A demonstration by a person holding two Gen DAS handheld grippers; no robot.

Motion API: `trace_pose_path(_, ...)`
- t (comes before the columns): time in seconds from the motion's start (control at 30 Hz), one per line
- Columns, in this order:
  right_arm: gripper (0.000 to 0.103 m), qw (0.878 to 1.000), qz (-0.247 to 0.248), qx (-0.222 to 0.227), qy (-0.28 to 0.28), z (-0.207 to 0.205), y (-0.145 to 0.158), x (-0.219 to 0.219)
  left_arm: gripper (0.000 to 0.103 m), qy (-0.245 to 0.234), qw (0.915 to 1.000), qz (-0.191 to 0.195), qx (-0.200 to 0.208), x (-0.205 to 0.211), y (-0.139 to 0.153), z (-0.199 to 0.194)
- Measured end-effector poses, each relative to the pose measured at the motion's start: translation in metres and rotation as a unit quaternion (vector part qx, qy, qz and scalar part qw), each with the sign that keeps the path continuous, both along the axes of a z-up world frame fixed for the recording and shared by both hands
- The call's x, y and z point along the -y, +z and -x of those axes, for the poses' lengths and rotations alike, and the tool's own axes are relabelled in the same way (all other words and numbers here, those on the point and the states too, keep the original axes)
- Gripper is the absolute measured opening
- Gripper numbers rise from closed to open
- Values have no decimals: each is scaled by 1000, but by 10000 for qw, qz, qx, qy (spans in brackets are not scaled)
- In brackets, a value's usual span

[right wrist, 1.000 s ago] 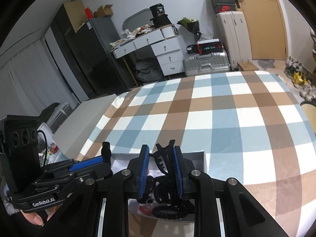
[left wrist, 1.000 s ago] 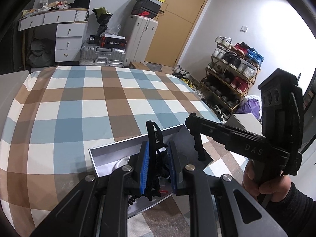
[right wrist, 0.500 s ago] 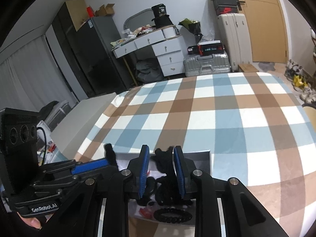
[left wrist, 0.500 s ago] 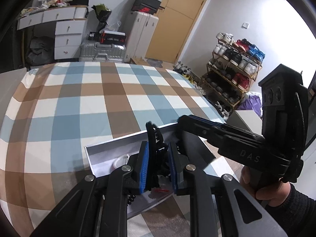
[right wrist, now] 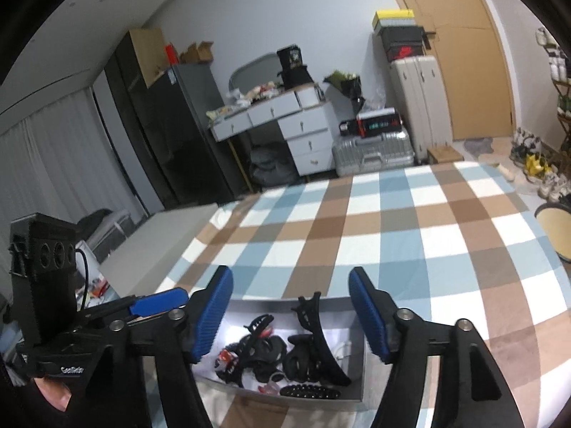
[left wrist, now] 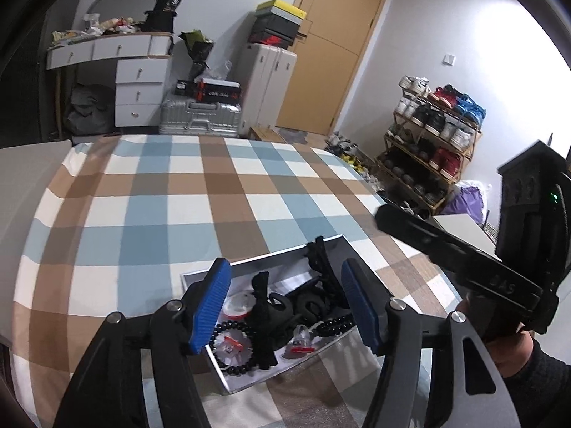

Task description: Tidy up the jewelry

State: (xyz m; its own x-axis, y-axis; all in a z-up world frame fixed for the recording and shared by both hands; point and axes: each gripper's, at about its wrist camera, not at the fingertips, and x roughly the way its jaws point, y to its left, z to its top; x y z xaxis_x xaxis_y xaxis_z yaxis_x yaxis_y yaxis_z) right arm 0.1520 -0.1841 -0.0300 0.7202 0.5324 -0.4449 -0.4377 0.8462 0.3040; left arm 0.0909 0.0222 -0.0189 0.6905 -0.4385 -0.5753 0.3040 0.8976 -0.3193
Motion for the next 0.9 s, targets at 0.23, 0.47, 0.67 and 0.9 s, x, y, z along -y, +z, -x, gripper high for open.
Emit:
trace_pose_path(0.23, 103, 9933, -190, 1134, 82, 28, 11, 3, 69, 687, 9957, -129, 613, -13, 9, 13)
trace_pose_path(0.47, 103, 9803, 268, 1947, -207, 43, 5, -4, 86, 1909, 9641, -431, 1796, -27, 18, 33)
trace_pose_path(0.67, 103, 9722, 504, 2209, -588, 48, -8, 5, 92, 2669, 9388, -879, 1994, -30, 2, 35)
trace_pose_path(0.9, 103, 9697, 889, 2212, -539, 46, -23, 3, 93, 2729, 9396, -1062, 1772, -27, -22, 26)
